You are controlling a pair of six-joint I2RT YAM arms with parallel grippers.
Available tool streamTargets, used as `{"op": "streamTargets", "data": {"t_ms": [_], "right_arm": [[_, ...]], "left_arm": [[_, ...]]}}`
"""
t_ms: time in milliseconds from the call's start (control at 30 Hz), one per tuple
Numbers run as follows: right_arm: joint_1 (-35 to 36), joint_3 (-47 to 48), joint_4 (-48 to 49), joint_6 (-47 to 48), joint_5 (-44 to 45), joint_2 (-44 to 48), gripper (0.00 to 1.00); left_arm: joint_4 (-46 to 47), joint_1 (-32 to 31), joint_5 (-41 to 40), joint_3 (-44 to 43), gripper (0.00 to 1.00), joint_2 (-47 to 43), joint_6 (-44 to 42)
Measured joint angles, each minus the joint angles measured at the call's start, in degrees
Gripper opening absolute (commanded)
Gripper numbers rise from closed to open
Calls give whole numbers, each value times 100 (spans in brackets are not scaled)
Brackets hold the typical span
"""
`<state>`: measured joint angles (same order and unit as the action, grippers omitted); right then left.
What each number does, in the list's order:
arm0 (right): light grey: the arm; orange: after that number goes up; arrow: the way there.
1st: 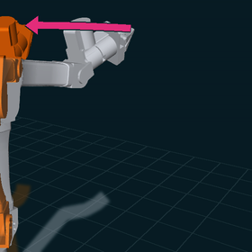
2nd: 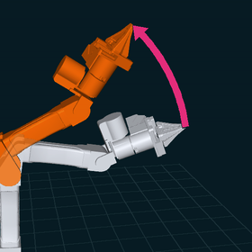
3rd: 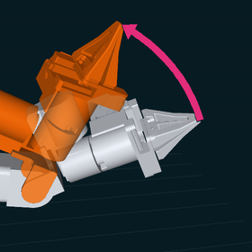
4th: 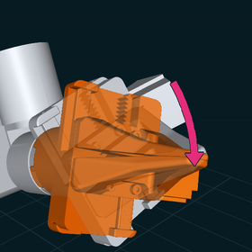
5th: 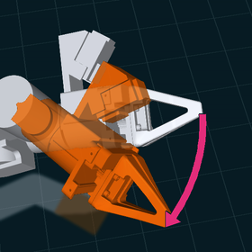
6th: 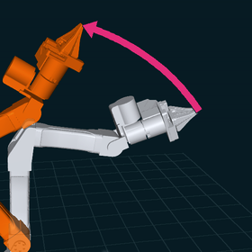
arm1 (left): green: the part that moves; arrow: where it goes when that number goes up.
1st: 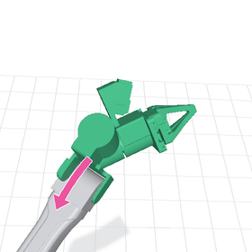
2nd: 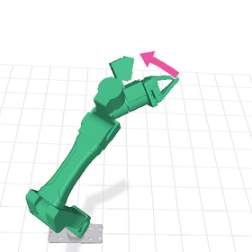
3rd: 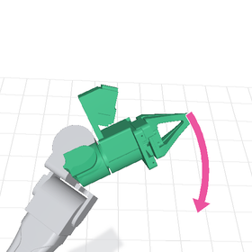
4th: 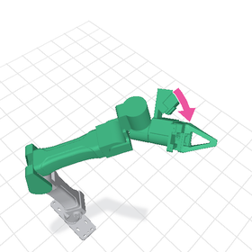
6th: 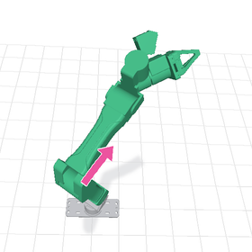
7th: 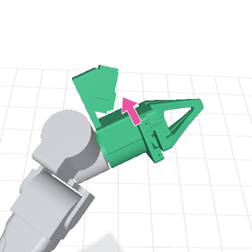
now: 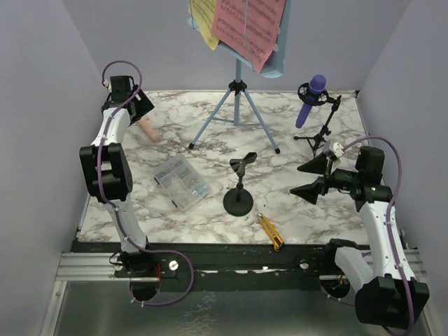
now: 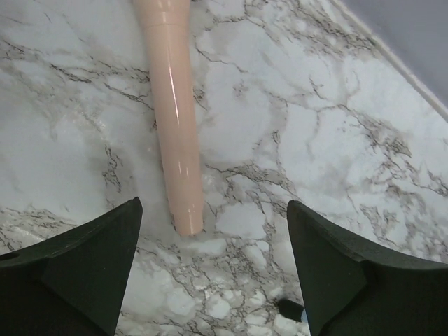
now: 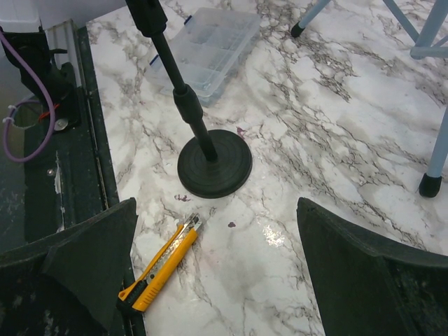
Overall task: Pack up the instrument practice props
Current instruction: Place the microphone at the center of the board.
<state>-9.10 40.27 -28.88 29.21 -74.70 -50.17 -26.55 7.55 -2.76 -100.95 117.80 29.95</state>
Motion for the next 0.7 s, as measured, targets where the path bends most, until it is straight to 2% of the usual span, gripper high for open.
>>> {"op": "streamTargets", "data": {"t_ms": [200,433,700], "right_arm": [[0,0,0,0,0,31,100],[0,0,2,-2,-2,37,100],[0,-2,2,0,-2,28,100]], "left_arm": [[350,72,625,817,99,-824,94],[549,85,1816,1998,99,-1862,236],[1410,87,3571,3692,99,-3399,297]]}}
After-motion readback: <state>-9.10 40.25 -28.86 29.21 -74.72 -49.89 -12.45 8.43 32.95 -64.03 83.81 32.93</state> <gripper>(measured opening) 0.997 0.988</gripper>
